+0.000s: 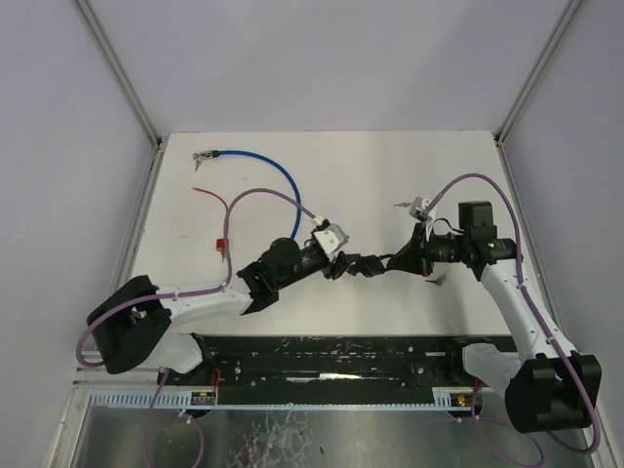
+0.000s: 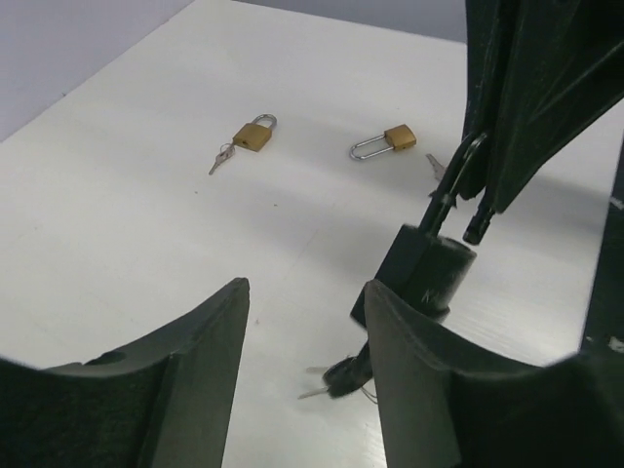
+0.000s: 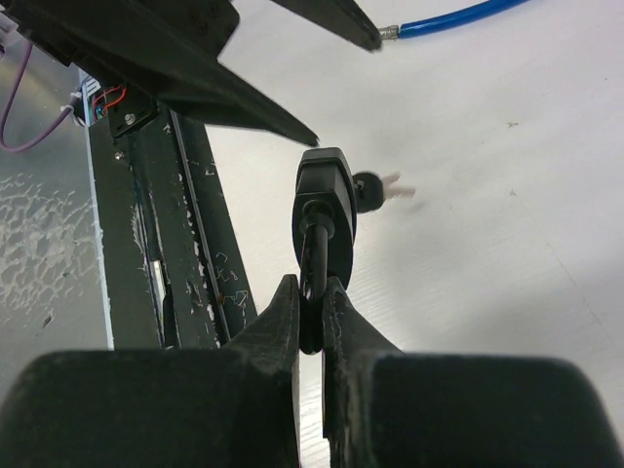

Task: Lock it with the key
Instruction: Lock the lock.

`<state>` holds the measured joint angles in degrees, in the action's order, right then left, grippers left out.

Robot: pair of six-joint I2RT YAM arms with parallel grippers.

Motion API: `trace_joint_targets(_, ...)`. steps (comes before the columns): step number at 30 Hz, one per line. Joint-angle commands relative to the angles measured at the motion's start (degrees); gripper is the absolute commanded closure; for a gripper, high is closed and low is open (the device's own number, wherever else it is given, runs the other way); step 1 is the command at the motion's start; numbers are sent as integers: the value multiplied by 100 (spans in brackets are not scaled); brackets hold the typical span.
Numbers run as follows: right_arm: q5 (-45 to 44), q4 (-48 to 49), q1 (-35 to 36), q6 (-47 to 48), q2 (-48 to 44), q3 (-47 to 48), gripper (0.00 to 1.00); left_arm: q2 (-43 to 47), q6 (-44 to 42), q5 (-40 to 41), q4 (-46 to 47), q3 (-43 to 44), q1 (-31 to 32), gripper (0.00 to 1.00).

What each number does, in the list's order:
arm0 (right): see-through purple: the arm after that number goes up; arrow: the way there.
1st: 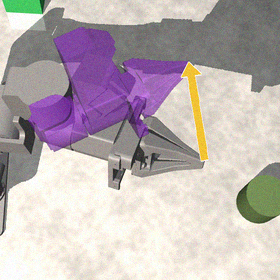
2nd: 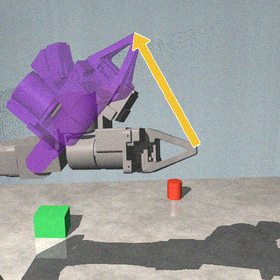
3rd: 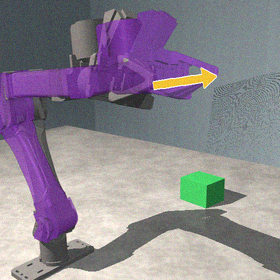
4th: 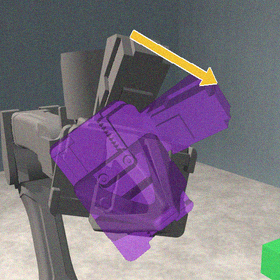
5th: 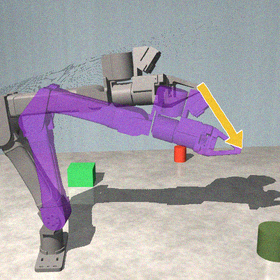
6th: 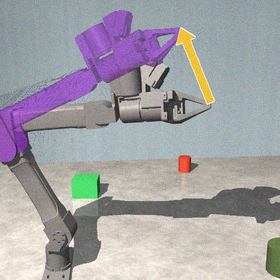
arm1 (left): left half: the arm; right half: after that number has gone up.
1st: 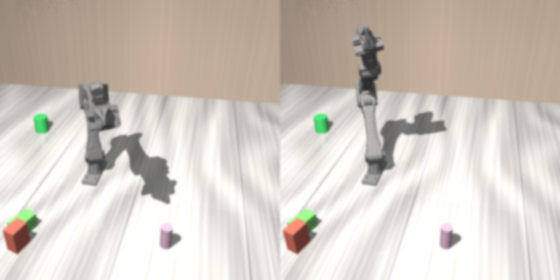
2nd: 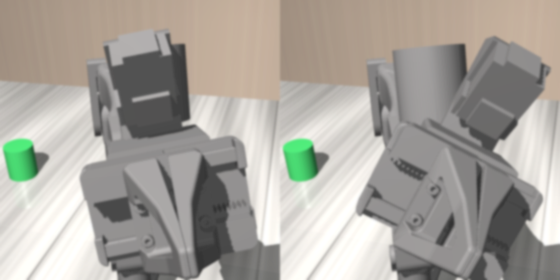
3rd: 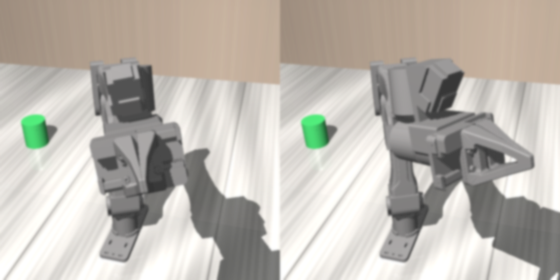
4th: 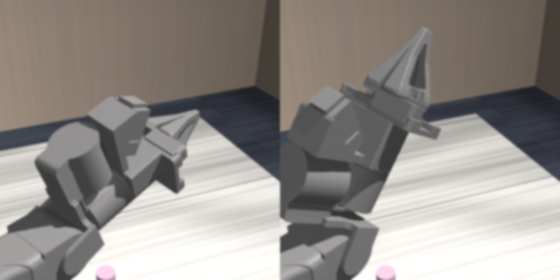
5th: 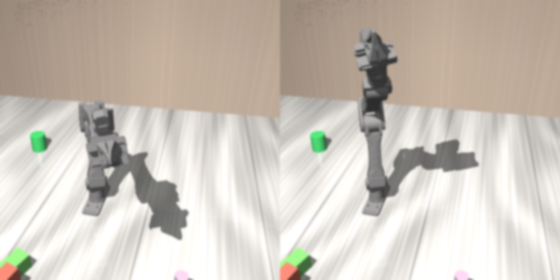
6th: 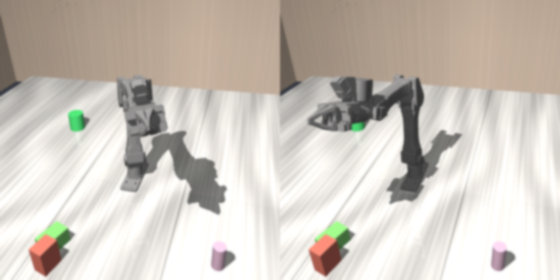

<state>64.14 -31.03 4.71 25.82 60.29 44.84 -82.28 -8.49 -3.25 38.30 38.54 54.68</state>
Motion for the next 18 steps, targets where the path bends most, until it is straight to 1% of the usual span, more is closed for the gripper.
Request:
trace_joint_targets(1,671,42,-14,363,-294,374,100,705,625,-712,1193,-779,-361,44)
trace_joint_targets(2,715,-40,-14,494,-321,375,100,827,809,-995,1522,-1001,-470,39)
trace_joint_targets(5,932,-419,-14,1089,-398,383,100,1089,1383,-1767,2471,-1628,-779,16)
trace_joint_targets(7,1115,-840,-14,1588,-419,402,100,1196,1643,-2076,2719,-1816,-925,5)
trace_joint_targets(8,1186,-1042,-14,1886,-421,418,100,1219,1722,-2241,2733,-1841,-980,2)
trace_joint_targets(10,1254,-1326,-14,2356,-414,433,100,1156,1769,-2657,2701,-1799,-1063,0)
trace_joint_targets(13,1259,-1478,-14,2681,-381,405,100,927,1734,-3197,2692,-1657,-1118,0)
trace_joint_targets(16,1295,-1737,-14,3093,-312,395,100,566,1478,-3829,2556,-1408,-1123,0)
trace_joint_targets(18,1294,-1821,-14,3338,-284,410,100,270,1374,-4059,2494,-1206,-1117,3)
